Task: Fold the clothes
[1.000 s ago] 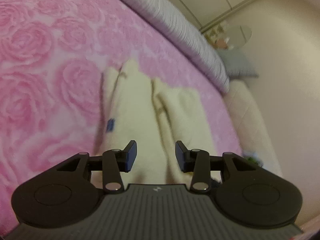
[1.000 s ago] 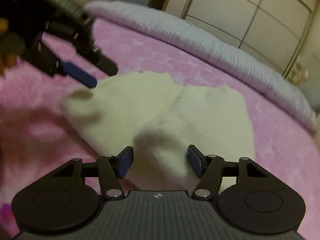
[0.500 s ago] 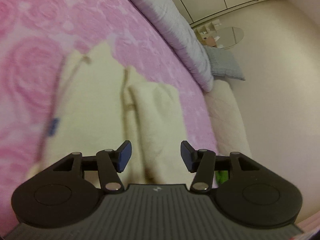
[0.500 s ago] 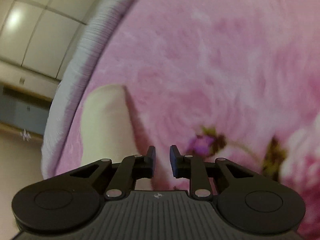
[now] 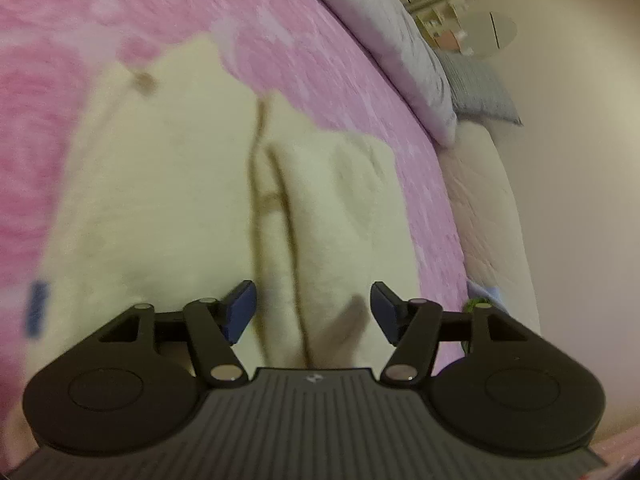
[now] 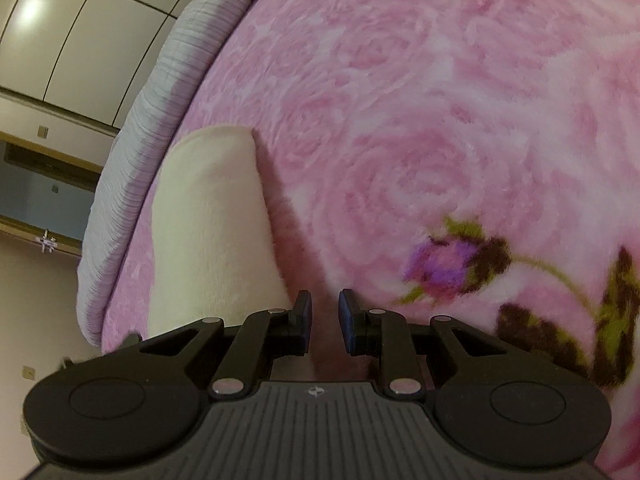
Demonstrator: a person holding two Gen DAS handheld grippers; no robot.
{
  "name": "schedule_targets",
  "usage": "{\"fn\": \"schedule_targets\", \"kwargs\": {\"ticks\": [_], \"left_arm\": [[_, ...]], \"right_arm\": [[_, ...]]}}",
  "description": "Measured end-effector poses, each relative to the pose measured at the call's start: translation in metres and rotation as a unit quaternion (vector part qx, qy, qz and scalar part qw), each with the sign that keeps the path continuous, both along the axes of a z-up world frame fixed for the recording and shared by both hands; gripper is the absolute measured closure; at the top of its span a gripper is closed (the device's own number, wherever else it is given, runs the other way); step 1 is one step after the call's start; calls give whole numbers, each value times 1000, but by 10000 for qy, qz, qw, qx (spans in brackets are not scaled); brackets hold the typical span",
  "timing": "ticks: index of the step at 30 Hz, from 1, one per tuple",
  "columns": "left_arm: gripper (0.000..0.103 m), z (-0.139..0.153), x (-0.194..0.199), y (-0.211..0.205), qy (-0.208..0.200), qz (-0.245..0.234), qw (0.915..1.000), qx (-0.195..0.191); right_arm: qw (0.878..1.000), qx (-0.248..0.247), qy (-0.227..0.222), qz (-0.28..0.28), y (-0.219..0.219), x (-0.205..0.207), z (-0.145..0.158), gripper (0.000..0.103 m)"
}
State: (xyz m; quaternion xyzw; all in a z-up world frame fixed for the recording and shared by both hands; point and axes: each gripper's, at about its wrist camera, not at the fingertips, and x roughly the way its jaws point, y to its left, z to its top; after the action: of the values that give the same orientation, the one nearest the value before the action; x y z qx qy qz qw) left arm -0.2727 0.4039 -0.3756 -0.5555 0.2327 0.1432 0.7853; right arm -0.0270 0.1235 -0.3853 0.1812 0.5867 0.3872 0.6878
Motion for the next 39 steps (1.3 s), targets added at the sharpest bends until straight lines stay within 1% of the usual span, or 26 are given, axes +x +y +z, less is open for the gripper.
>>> {"fn": "schedule_targets", "kwargs": {"ticks": [2, 4, 5, 6, 7, 10, 13, 15, 17, 19, 20, 22, 23, 25, 26, 28, 30, 31, 33, 35, 39], "left_arm": [[47, -3, 7, 2, -124, -94, 9998, -84], [75, -6, 6, 4, -317, -125, 9992, -210], [81, -4, 1, 6, -441, -75, 9989, -172], [83, -1, -5, 9, -568, -19, 9983, -118], [84, 6, -11, 11, -684, 13, 9977, 21], [85, 35, -40, 18, -875, 77, 9945, 574], [85, 54, -74, 23, -838, 232, 9913, 991], [85, 53, -95, 29, -732, 390, 9910, 1047], [85, 38, -110, 37, -543, 495, 9929, 931], [85, 19, -113, 40, -425, 427, 9954, 743], [85, 10, -113, 40, -377, 419, 9962, 670], [85, 10, -112, 38, -505, 391, 9951, 752], [85, 11, -111, 37, -577, 376, 9944, 801], [85, 15, -108, 37, -735, 288, 9932, 854], [85, 17, -104, 38, -750, 196, 9928, 912], [85, 19, -95, 37, -659, 109, 9921, 1064], [85, 15, -92, 36, -518, 68, 9912, 1213], [85, 13, -91, 36, -446, 48, 9907, 1287], [85, 5, -98, 36, -325, 85, 9912, 1277], [85, 3, -107, 35, -321, 149, 9914, 1256], [85, 6, -118, 30, -325, 263, 9916, 1223]], "right_arm": [[9997, -113, -209, 81, 4, -4, 4, 79], [9976, -318, -565, 240, 12, -10, 10, 79], [9954, -424, -786, 347, 16, -15, 16, 79], [9926, -500, -1007, 466, 21, -19, 21, 79], [9890, -576, -1227, 584, 25, -24, 25, 80], [9728, -681, -1951, 1045, 41, -46, 46, 80], [9528, -662, -2548, 1510, 59, -76, 64, 80], [9448, -600, -2725, 1717, 67, -91, 72, 80], [9406, -575, -2770, 1878, 76, -101, 73, 80], [9357, -572, -2838, 2018, 84, -111, 73, 79], [9318, -637, -2944, 2024, 89, -115, 73, 80], [9275, -722, -3061, 2019, 91, -118, 73, 79], [9275, -741, -3069, 2001, 89, -116, 72, 79], [9332, -723, -2957, 1909, 85, -106, 68, 77], [9362, -707, -2898, 1858, 83, -100, 66, 76], [9436, -636, -2752, 1729, 76, -89, 64, 75], [9504, -558, -2584, 1641, 69, -83, 63, 75], [9501, -556, -2591, 1646, 69, -82, 62, 75], [9431, -570, -2768, 1749, 71, -88, 61, 75], [9384, -597, -2876, 1821, 75, -94, 60, 75], [9349, -662, -2950, 1858, 79, -99, 62, 75]]}}
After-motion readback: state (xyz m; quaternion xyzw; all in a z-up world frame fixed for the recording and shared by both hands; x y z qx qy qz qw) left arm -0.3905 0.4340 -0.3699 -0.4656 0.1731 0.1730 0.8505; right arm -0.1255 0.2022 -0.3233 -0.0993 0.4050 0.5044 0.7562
